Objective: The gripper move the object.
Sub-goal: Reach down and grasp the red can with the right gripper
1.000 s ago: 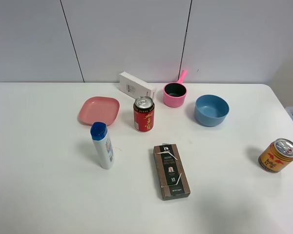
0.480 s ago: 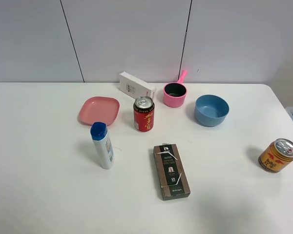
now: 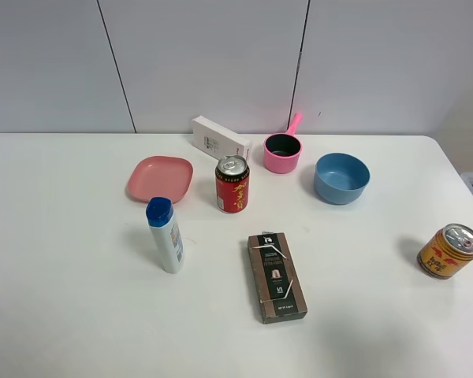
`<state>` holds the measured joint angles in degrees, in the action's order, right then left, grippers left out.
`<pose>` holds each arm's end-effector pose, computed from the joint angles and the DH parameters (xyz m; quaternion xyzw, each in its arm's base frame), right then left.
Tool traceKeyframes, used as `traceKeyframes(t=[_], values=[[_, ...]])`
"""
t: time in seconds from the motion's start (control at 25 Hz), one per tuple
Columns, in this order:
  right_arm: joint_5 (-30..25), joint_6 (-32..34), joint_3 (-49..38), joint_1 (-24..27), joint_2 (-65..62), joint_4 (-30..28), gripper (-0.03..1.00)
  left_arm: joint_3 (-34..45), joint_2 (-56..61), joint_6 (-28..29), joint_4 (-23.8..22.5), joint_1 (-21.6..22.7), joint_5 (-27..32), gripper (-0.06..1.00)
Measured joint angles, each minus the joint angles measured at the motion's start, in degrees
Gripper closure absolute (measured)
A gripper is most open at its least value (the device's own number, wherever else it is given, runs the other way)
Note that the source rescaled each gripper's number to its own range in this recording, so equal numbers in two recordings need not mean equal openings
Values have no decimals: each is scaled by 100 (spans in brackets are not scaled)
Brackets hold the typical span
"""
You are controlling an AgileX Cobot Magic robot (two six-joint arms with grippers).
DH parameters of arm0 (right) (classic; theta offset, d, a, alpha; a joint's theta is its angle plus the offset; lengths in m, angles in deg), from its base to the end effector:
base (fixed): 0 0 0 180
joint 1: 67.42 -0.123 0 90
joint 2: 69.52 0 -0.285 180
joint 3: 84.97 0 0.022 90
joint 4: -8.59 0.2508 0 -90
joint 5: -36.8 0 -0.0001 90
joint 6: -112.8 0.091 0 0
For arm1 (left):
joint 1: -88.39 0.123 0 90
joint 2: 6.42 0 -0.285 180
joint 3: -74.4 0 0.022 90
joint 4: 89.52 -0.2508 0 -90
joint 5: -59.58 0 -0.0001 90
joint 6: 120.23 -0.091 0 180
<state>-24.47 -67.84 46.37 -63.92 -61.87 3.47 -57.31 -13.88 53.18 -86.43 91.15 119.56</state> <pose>-0.0060 -0.0068 0.2764 0.0233 0.8541 -0.0633 0.5157 -0.0056 -0.0045 0.2798 0.0293 0.8460 0.0165 0.5321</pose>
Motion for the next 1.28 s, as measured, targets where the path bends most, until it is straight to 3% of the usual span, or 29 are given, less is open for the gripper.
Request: traceKeyframes(t=[0.36, 0.6, 0.96, 1.28], values=[[0, -73, 0, 0, 70, 8, 2, 0, 0, 0, 0, 0, 0, -6], [23, -526, 469, 0, 1535, 397, 2, 0, 0, -5, 0, 0, 0, -6], [153, -1076, 2730, -24, 4698, 1463, 2, 0, 0, -5, 0, 0, 0, -6], [153, -1334, 4787, -1255, 7258, 1490, 2, 0, 0, -5, 0, 0, 0, -6]])
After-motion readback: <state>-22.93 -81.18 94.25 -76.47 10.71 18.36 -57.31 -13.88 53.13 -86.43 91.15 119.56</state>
